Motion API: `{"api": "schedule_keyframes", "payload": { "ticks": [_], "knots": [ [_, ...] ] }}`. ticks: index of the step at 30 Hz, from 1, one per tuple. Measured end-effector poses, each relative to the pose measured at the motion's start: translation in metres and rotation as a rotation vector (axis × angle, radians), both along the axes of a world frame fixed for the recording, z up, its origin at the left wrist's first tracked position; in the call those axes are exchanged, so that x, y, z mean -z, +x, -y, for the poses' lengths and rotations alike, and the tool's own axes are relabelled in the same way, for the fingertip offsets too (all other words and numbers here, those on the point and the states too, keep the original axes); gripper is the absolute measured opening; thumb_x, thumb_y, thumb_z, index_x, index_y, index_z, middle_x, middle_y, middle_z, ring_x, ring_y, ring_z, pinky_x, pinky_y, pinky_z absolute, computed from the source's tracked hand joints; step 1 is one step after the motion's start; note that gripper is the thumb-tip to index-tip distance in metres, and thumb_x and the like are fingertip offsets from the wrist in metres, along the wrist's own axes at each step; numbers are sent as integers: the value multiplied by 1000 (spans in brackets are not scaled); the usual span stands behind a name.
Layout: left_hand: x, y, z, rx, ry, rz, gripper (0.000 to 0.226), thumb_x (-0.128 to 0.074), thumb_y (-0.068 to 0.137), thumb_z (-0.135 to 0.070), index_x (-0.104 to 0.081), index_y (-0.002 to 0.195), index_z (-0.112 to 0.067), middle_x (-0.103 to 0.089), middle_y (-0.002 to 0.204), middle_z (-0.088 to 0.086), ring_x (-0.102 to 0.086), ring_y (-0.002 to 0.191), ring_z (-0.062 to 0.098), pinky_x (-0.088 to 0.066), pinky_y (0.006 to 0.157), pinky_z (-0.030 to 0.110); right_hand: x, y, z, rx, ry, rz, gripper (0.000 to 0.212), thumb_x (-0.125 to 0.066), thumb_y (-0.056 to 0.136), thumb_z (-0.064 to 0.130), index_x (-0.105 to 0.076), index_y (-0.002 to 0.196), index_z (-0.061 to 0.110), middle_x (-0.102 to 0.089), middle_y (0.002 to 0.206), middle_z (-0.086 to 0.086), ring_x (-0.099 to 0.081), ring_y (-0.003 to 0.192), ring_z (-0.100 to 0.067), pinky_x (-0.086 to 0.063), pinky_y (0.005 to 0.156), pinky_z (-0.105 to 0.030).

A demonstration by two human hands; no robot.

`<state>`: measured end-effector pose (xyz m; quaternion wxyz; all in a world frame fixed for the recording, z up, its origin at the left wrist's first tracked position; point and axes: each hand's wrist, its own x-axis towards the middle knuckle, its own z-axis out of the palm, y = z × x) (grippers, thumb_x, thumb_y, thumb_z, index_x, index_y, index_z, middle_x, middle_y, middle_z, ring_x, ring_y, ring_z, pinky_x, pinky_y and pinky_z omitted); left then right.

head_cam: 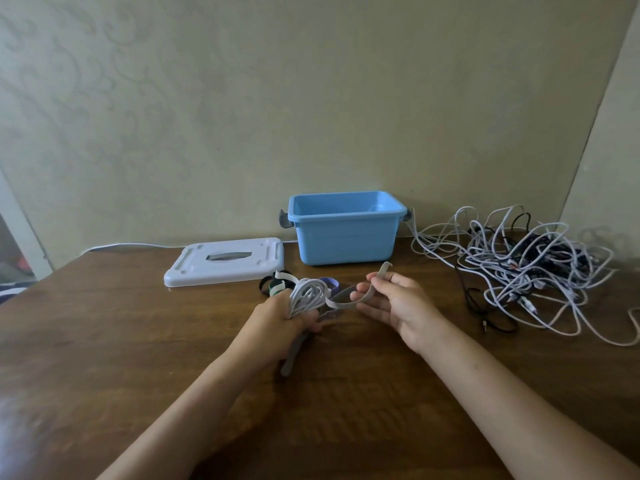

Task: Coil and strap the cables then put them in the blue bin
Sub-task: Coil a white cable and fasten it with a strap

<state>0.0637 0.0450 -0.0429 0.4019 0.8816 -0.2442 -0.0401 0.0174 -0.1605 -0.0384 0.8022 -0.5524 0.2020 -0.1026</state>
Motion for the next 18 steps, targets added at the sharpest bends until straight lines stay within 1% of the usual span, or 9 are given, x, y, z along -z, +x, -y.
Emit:
{"api": "schedule_keyframes", "payload": {
  "ticks": [1,3,6,9,12,13,14,15,18],
  "knots": [
    [0,-1,0,2,-23,-28,5,-60,97,-30,-65,96,-28,-76,84,-11,-58,48,1,-45,49,24,-1,-1,4,21,-12,-12,13,-53,104,11,-63,113,9,-75,99,-13,-77,80,-21,-61,64,-33],
    [-2,-2,1,-15,-52,-78,6,-60,98,-31,-64,95,-27,-77,87,-6,-53,43,5,-45,46,27,-4,-2,11,55,-50,-29,13,-55,104,14,-66,111,13,-75,99,-9,-76,78,-18,-59,62,-31],
    [-2,-1,1,-35,-69,-116,9,-61,97,-33,-65,94,-25,-77,89,-2,-52,43,9,-44,44,28,-9,-6,22,99,-152,-21,14,-58,103,21,-70,110,20,-77,99,-2,-70,80,-15,-54,65,-29],
    [-2,-1,-1,-45,-47,-112,10,-62,96,-35,-64,96,-26,-76,91,-1,-56,48,9,-44,44,27,-14,-10,32,131,-227,46,14,-62,101,28,-72,109,26,-78,96,6,-64,78,-12,-51,71,-30],
    [-3,-6,-2,-35,-115,-68,8,-60,98,-29,-64,101,-23,-76,84,-4,-59,49,1,-42,44,16,-17,-13,36,127,-302,77,14,-61,101,28,-72,110,25,-78,96,8,-64,78,-13,-53,82,-34],
    [-4,-7,-3,-47,-139,-38,6,-61,98,-27,-63,100,-23,-74,81,-5,-61,52,0,-42,45,14,-17,-14,36,109,-313,90,14,-61,101,27,-72,110,24,-78,96,7,-65,80,-15,-54,86,-36],
    [-6,-8,-3,-68,-153,-3,3,-61,97,-26,-63,96,-25,-72,77,-5,-63,57,2,-43,47,15,-18,-14,35,87,-318,108,15,-61,101,27,-72,110,24,-78,98,5,-68,81,-16,-54,87,-37],
    [-8,-8,-4,-89,-169,30,4,-62,97,-26,-62,93,-27,-69,74,-6,-62,59,6,-44,48,18,-19,-16,33,66,-320,132,15,-62,100,26,-72,110,23,-78,100,4,-71,84,-17,-55,88,-37],
    [-18,-4,-4,-128,-216,38,9,-63,96,-25,-63,87,-24,-62,58,-7,-54,50,7,-42,47,24,-22,-18,28,31,-318,213,14,-66,97,24,-75,107,21,-77,104,0,-75,91,-18,-57,92,-40]
  ]
}}
